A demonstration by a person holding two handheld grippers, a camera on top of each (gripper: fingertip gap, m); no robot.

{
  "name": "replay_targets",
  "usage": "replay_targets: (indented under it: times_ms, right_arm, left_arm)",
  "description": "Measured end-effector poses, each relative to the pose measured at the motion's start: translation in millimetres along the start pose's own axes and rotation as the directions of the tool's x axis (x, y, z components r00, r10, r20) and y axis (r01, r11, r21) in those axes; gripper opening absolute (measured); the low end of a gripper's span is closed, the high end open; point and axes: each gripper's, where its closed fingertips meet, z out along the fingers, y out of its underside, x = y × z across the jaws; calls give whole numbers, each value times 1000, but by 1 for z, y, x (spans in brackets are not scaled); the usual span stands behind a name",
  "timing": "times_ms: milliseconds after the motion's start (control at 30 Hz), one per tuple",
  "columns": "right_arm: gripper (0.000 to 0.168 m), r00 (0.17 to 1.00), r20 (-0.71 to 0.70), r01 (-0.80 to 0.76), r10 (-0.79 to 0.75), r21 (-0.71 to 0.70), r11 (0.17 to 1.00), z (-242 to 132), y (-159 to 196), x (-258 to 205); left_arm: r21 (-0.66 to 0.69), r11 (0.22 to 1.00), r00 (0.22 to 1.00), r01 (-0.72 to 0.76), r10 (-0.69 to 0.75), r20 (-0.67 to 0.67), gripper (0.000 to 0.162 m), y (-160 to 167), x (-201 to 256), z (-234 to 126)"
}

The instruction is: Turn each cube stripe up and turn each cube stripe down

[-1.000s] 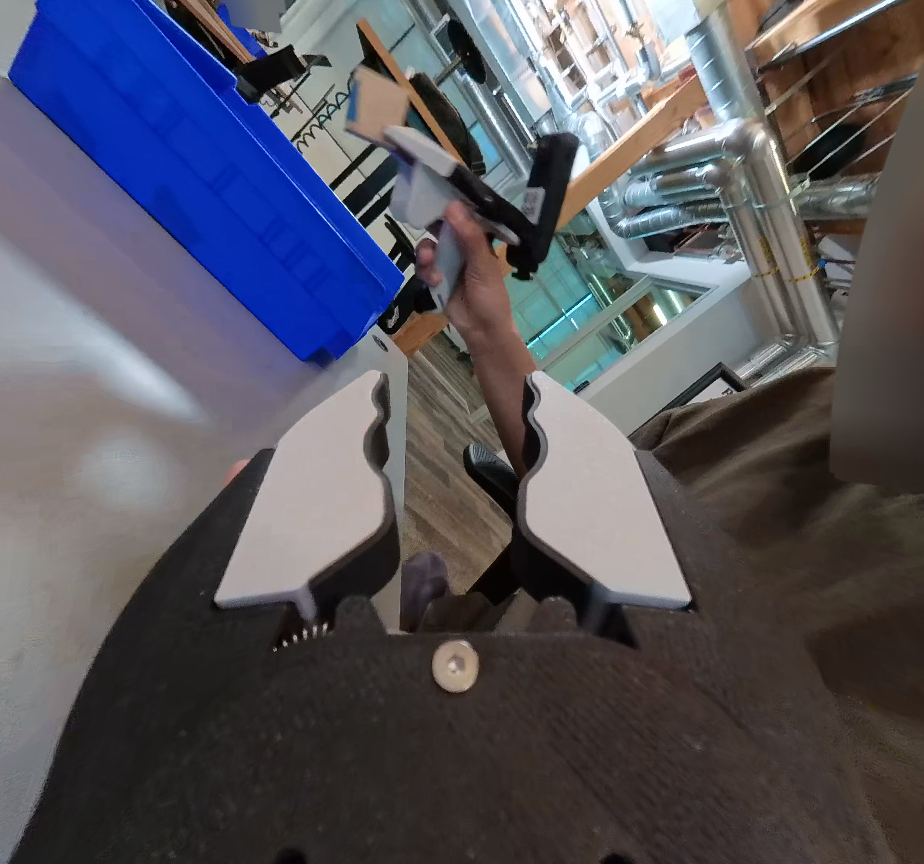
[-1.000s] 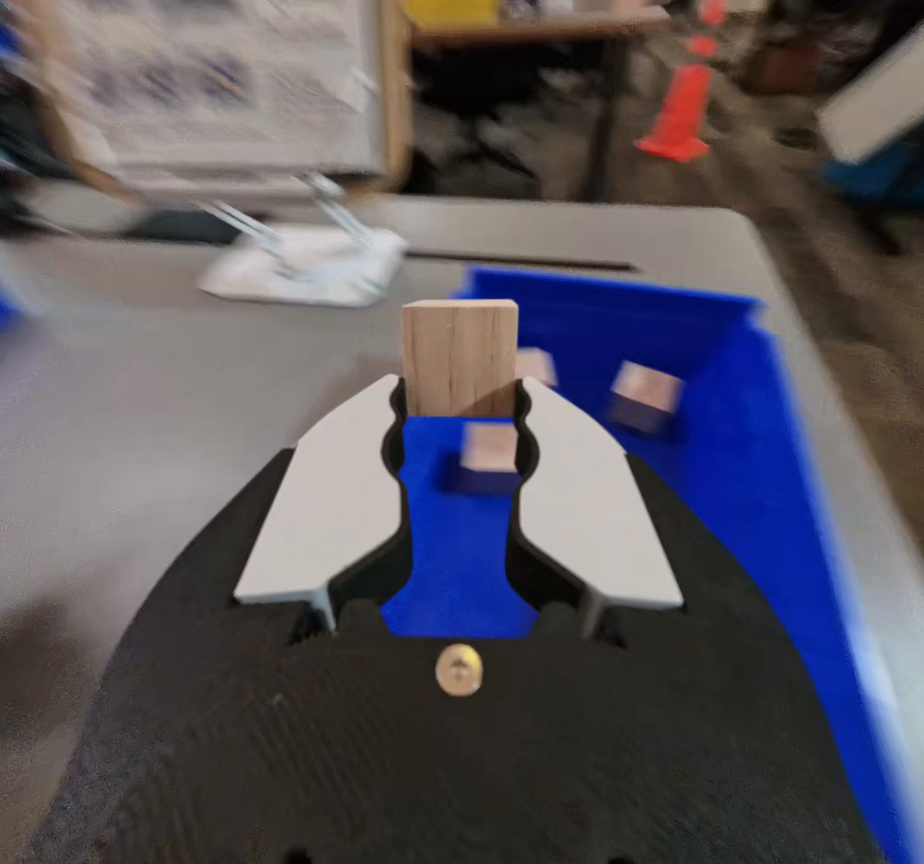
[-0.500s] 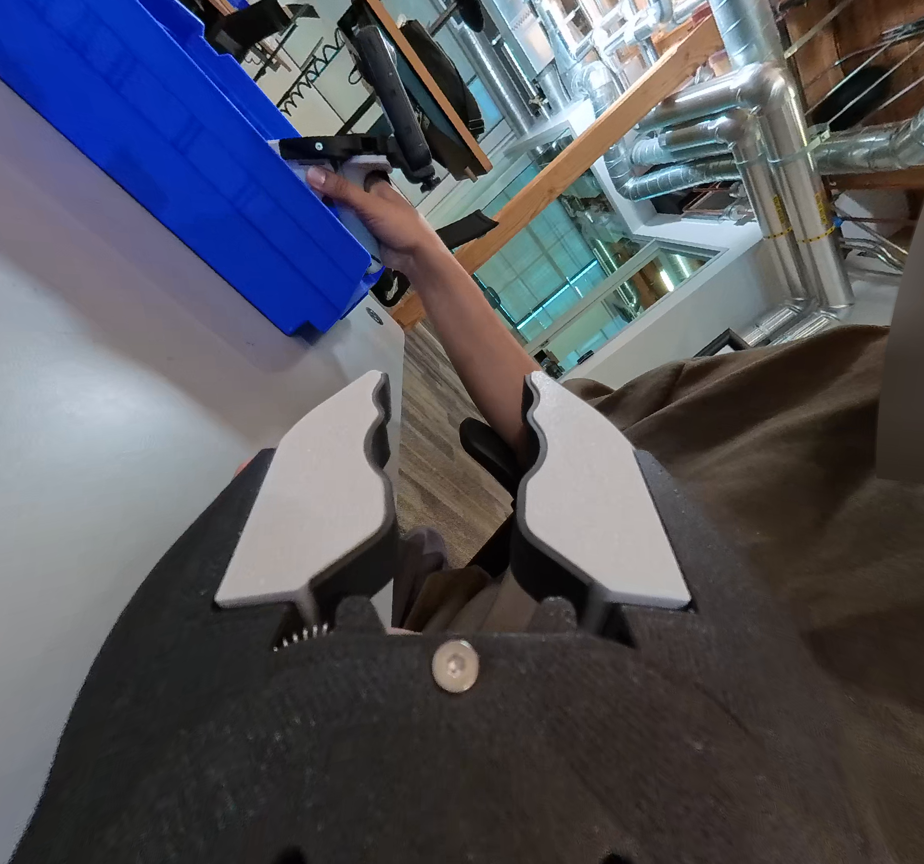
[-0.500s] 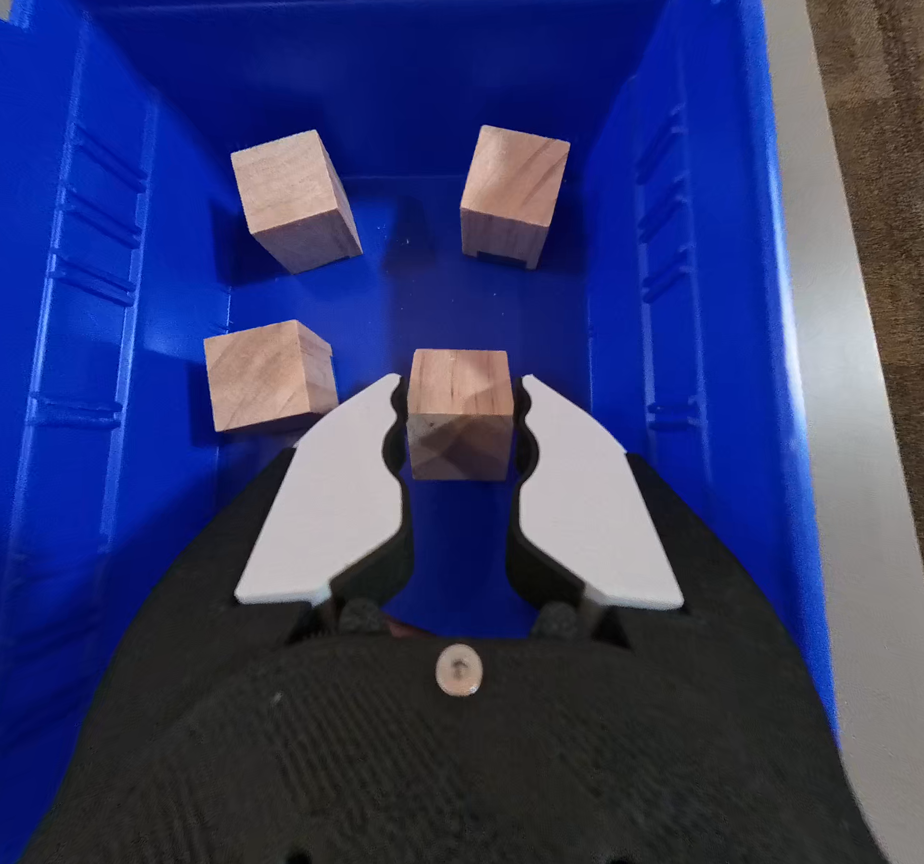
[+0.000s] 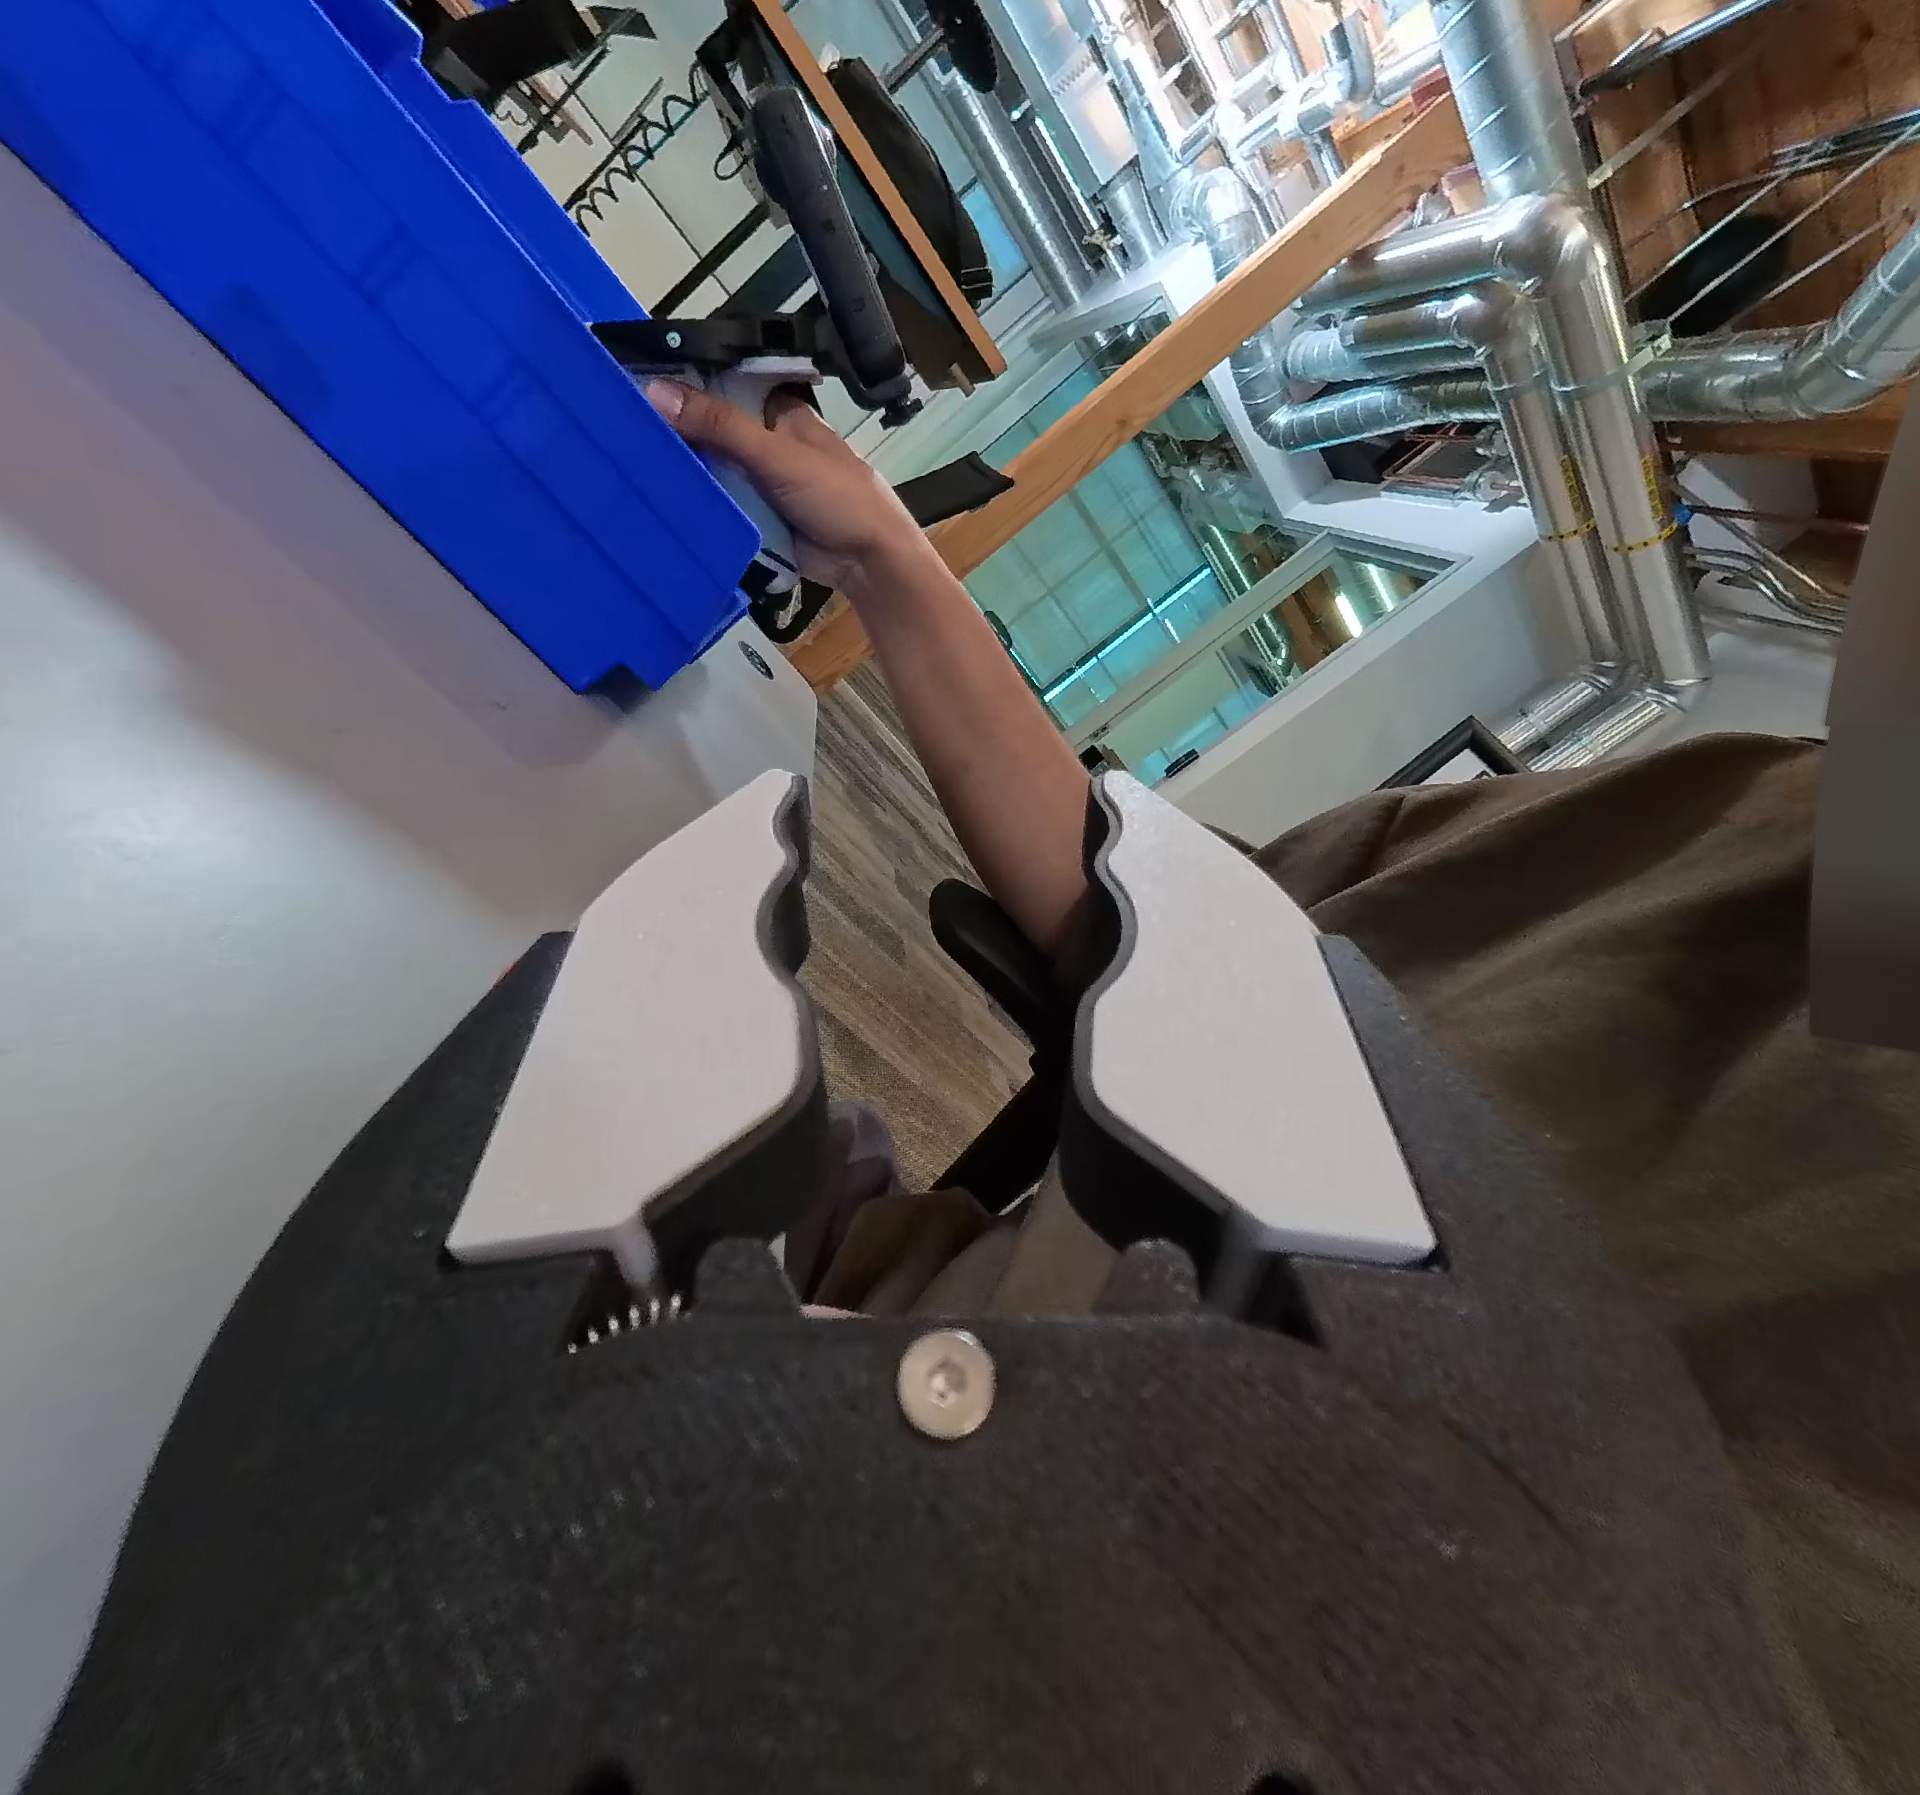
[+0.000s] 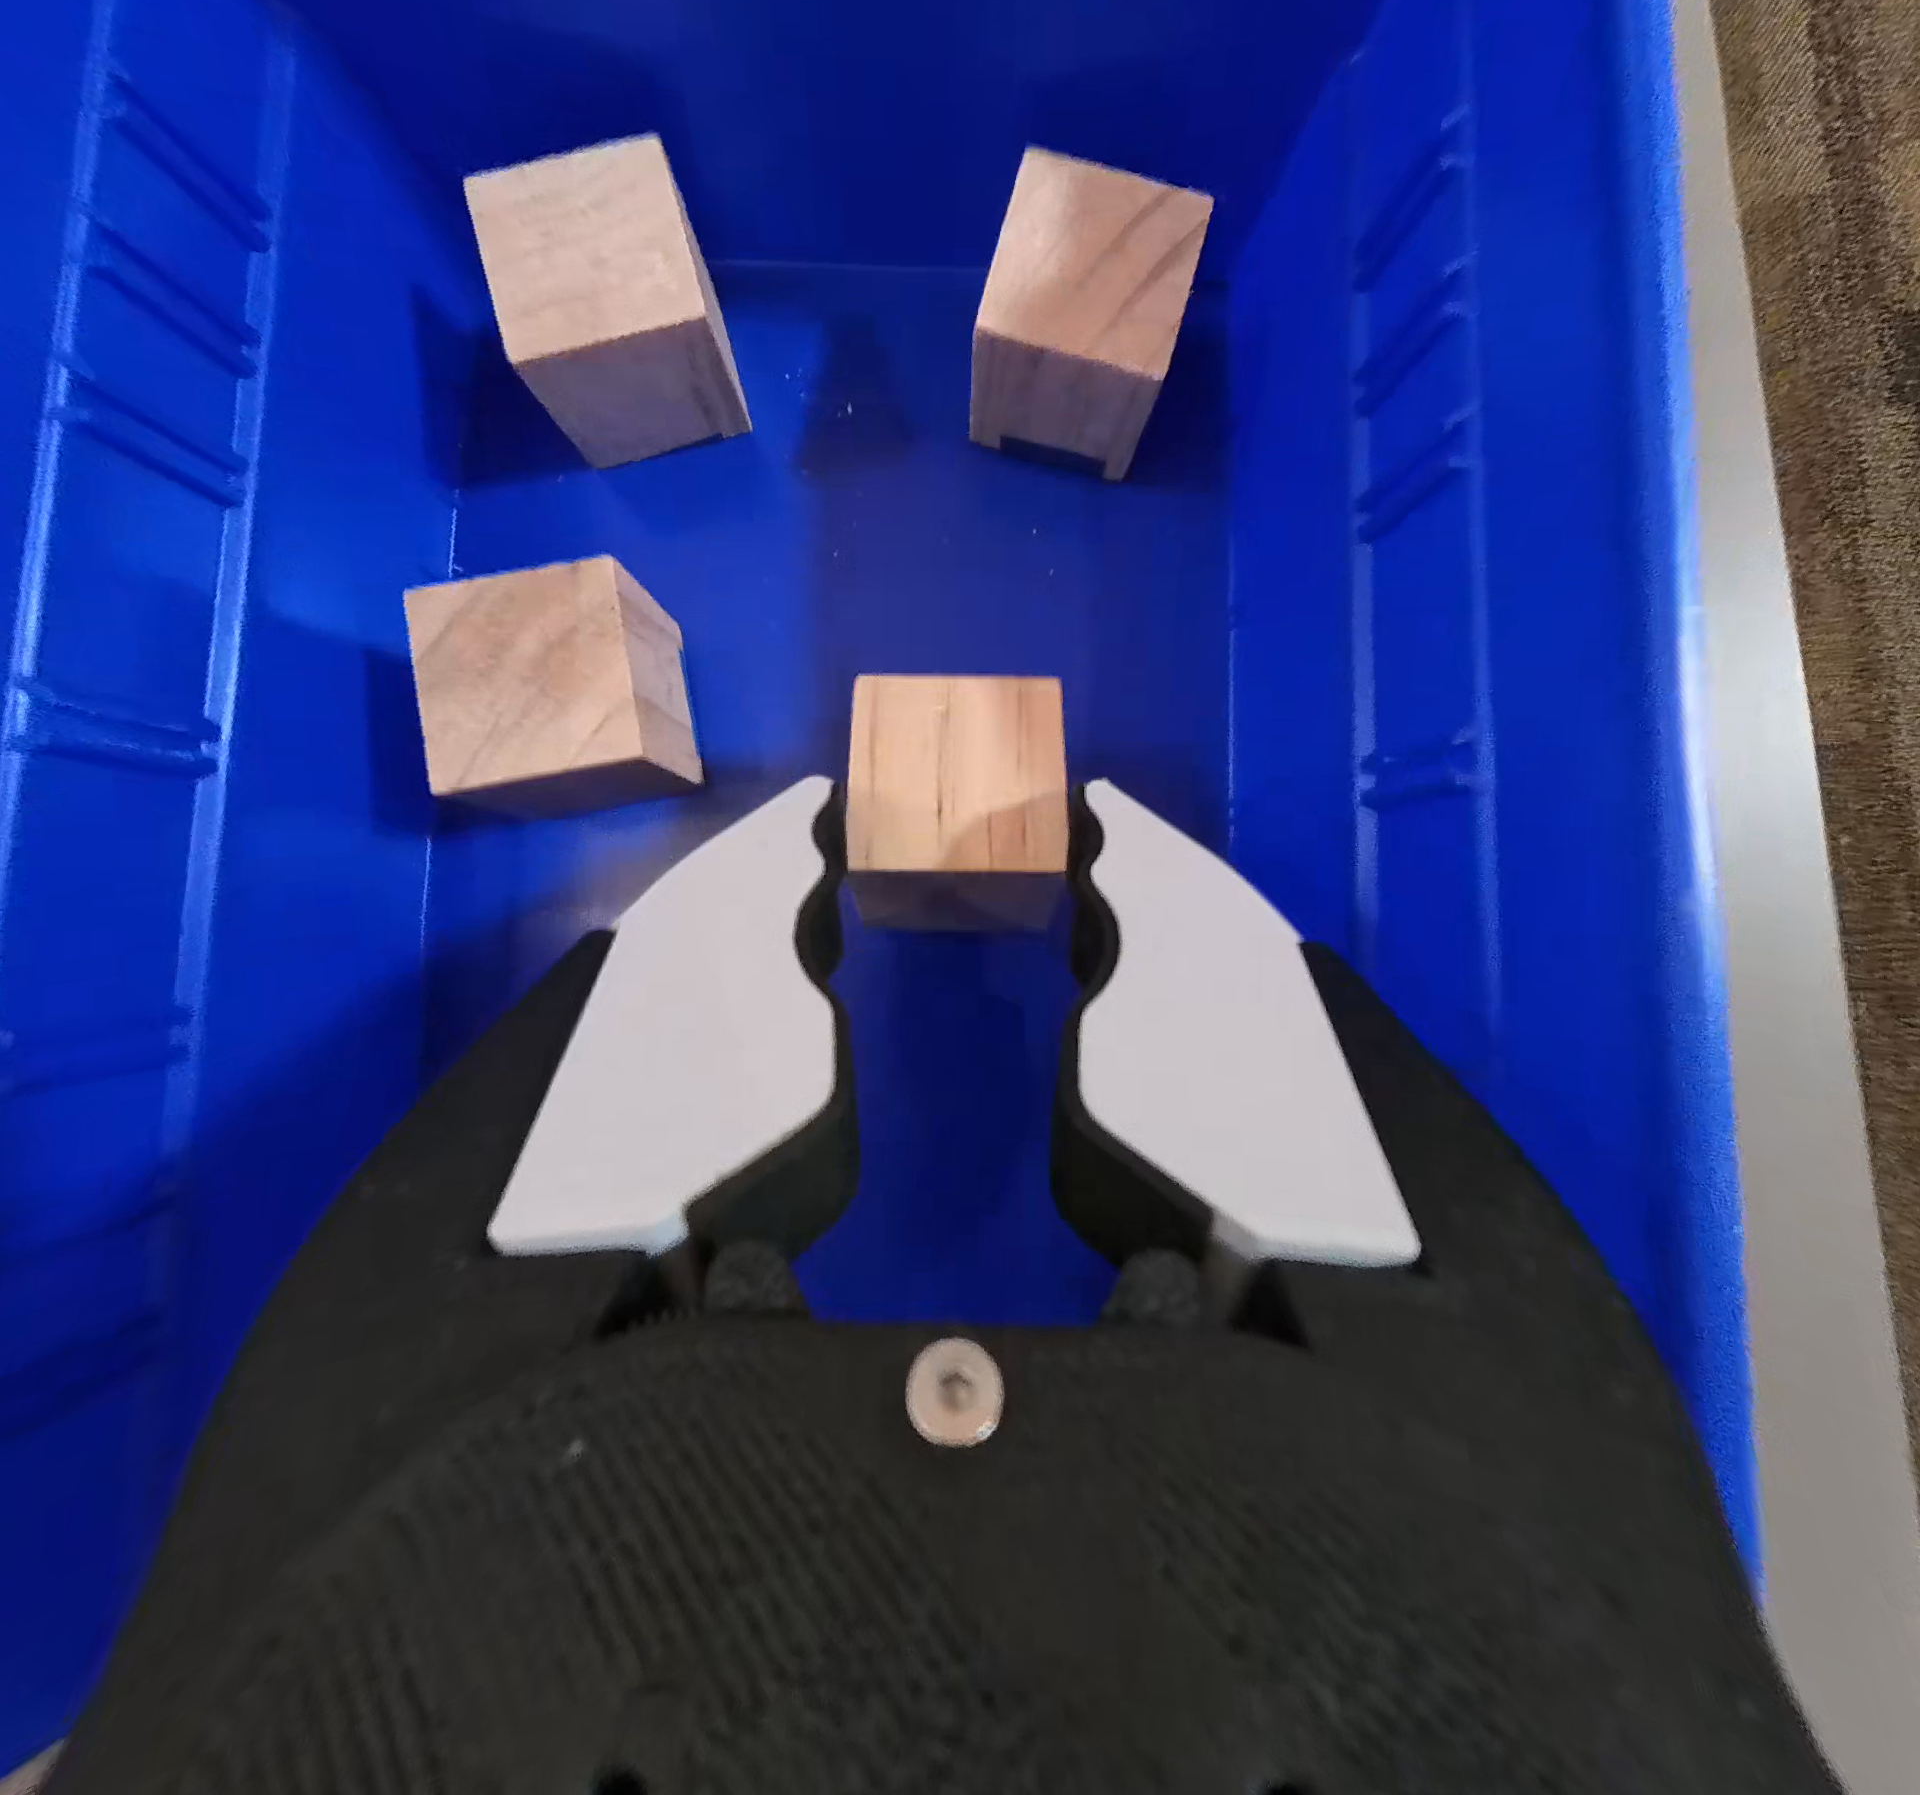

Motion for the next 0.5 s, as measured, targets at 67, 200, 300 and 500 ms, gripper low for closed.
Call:
replay_targets:
  times_ms: [67,200,300,500]
  right_arm:
    - [43,1000,0,13,-13,-40,999,5,11,-1]
    - [43,999,-27,37,-38,-35,999,5,9,0]
    - [43,998,-37,40,-41,-36,999,9,4,1]
    - [43,999,-32,-5,4,-35,999,14,-2,7]
  left_arm:
    - [-3,1000,1000,-5,5,2,50,0,1,0]
    - [-5,1000,1000,-5,5,4,50,1,0,0]
    - [-8,1000,1000,16,-16,1,50,2,-3,0]
    - [4,1000,1000,28,-28,2,50,1,-5,1]
